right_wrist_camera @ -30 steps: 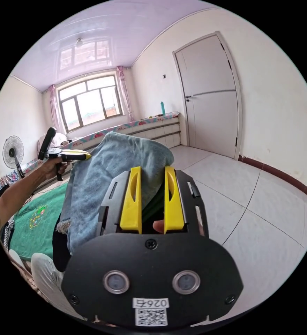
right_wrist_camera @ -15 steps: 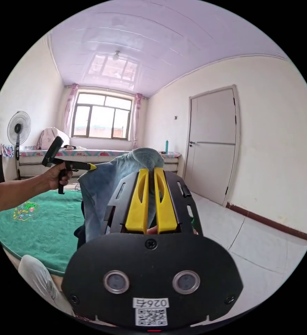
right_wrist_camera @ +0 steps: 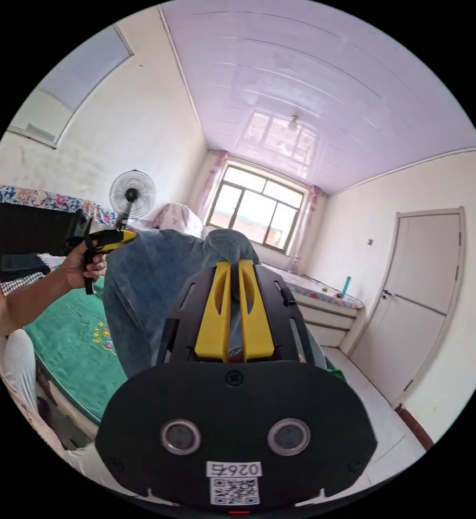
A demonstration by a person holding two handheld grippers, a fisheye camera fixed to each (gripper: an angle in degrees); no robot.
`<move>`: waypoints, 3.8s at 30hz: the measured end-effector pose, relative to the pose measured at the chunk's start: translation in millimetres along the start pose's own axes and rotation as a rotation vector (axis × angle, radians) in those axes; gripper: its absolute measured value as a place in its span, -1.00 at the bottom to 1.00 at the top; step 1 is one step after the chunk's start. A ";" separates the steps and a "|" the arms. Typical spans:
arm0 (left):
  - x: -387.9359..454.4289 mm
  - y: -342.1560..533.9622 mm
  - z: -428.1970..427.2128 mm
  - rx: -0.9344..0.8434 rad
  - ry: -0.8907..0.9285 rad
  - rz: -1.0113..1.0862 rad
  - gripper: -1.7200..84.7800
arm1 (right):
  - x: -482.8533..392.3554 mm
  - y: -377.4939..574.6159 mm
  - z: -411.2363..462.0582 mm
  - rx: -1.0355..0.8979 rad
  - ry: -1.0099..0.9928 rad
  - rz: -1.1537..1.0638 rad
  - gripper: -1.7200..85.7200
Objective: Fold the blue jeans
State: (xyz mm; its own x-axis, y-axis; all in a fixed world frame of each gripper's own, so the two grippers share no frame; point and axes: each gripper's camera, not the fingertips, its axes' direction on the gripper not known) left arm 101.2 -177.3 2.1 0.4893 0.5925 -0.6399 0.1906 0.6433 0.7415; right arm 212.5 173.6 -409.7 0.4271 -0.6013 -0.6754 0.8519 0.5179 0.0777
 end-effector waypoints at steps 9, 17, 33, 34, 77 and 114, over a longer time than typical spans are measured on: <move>69.7 -17.9 -299.8 0.104 -0.386 0.146 -0.97 | -175.6 -109.8 72.8 -0.006 -0.526 -0.064 -0.99; 29.5 -10.1 -371.1 0.054 -0.335 0.080 -0.96 | -273.4 -131.3 168.0 -0.151 -0.954 0.111 -0.99; -247.6 250.7 -280.9 0.045 0.157 -0.717 -0.96 | -139.4 125.1 281.2 -0.539 -0.926 0.665 -0.91; -245.2 242.9 -286.0 0.014 0.125 -0.668 -0.96 | -132.4 122.1 282.5 -0.483 -1.019 0.674 -0.88; -243.7 157.6 -274.8 -0.717 -1.382 -0.429 -0.45 | -37.3 54.2 351.2 -0.739 -0.333 0.558 -0.78; -241.7 133.9 -307.9 -0.403 -1.000 -0.565 -0.78 | -139.7 -28.8 380.3 -0.724 -0.415 0.167 -1.00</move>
State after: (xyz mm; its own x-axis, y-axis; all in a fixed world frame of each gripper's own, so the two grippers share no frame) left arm -253.6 -85.1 193.8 0.8968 -0.3405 -0.2825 0.3981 0.8996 0.1797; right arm 243.5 11.3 -38.7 0.7266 -0.5838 -0.3622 0.4243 0.7959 -0.4318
